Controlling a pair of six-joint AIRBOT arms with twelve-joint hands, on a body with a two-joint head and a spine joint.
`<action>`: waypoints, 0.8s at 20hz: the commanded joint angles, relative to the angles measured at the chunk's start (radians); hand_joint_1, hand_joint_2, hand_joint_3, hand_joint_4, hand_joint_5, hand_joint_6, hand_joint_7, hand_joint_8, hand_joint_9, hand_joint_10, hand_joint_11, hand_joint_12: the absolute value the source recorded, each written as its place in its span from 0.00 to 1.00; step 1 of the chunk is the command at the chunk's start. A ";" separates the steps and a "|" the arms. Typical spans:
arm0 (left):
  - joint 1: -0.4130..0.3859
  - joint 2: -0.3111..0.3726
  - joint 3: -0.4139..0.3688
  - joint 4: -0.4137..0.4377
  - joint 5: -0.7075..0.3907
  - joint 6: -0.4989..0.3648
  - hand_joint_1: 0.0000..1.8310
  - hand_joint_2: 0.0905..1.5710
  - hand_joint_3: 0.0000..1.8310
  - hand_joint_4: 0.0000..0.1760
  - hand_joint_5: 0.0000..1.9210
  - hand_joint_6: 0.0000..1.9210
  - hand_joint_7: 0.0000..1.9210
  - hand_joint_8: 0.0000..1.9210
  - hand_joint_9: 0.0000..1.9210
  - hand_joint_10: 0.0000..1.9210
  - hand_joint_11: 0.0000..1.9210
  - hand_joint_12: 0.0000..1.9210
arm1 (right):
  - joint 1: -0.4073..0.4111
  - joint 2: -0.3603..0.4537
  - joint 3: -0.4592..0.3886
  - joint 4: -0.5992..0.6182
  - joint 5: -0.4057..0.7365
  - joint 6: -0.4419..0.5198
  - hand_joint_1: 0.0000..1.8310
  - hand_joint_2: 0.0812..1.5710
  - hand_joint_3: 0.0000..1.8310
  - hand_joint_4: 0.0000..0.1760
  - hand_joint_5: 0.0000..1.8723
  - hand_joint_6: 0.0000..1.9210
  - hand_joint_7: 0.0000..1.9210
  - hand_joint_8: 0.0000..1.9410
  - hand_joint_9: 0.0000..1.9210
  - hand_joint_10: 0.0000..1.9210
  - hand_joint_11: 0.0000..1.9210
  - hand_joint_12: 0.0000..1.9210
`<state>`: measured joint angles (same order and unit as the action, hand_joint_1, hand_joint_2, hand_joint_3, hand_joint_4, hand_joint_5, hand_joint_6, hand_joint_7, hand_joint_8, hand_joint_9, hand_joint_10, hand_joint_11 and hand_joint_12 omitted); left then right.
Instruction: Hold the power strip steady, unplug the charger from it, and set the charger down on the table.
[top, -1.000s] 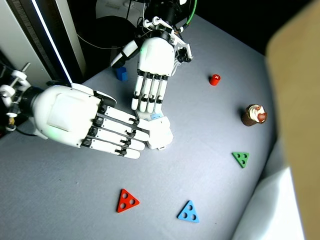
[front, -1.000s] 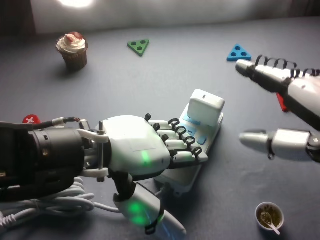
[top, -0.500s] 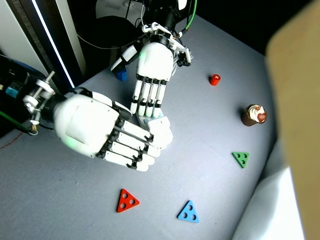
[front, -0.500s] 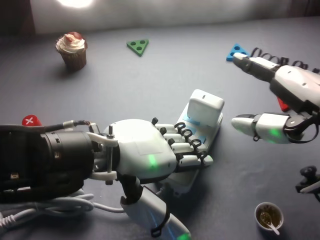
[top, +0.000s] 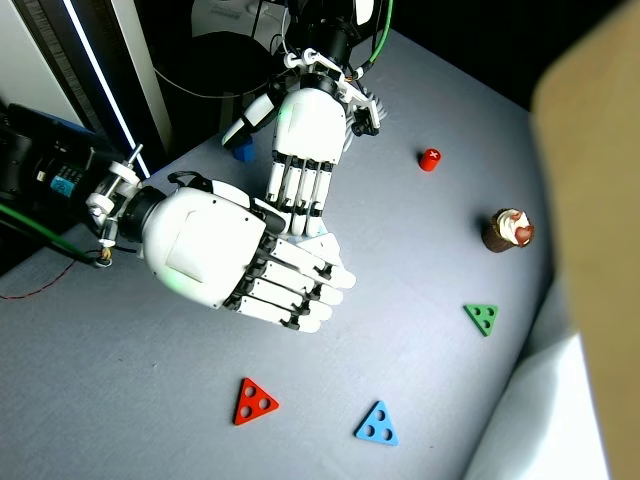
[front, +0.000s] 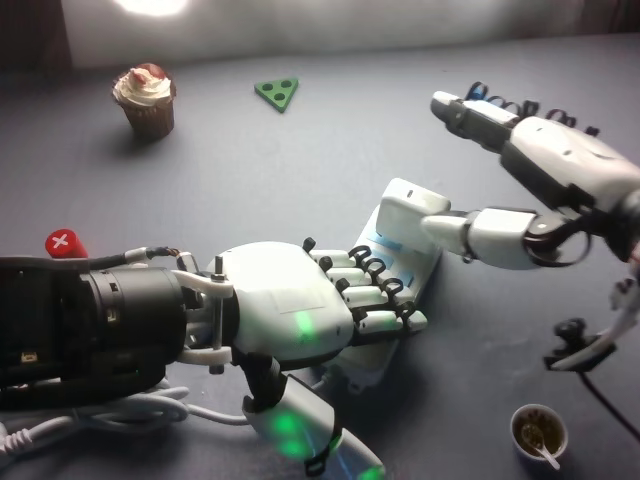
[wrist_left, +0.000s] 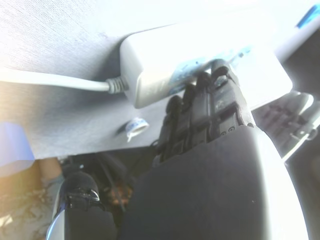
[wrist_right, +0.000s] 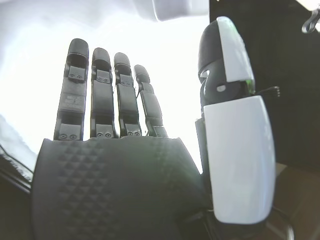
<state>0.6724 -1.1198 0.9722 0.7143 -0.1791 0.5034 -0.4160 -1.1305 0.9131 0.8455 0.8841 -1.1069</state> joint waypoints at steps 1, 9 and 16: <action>0.002 -0.010 0.002 -0.007 -0.049 -0.006 0.00 0.57 0.00 0.00 0.01 0.00 0.02 0.00 0.01 0.00 0.01 0.02 | 0.015 0.004 0.003 -0.040 0.090 0.004 0.51 0.71 0.01 0.00 0.08 0.00 0.13 0.00 0.13 0.00 0.13 0.07; 0.005 -0.008 -0.002 -0.007 -0.047 -0.012 0.00 0.57 0.00 0.00 0.01 0.00 0.03 0.00 0.02 0.00 0.02 0.03 | 0.043 -0.076 0.038 0.043 0.089 0.004 0.53 0.71 0.00 0.00 0.09 0.00 0.13 0.00 0.14 0.00 0.13 0.08; 0.005 -0.006 -0.005 -0.007 -0.039 -0.013 0.00 0.57 0.00 0.00 0.01 0.00 0.03 0.00 0.02 0.00 0.02 0.03 | 0.017 -0.105 0.074 0.055 0.089 0.004 0.53 0.71 0.00 0.00 0.09 0.00 0.13 0.00 0.14 0.00 0.14 0.09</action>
<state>0.6781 -1.1198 0.9710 0.7139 -0.1799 0.4957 -0.4007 -1.2430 0.9874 0.9550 0.8944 -1.1088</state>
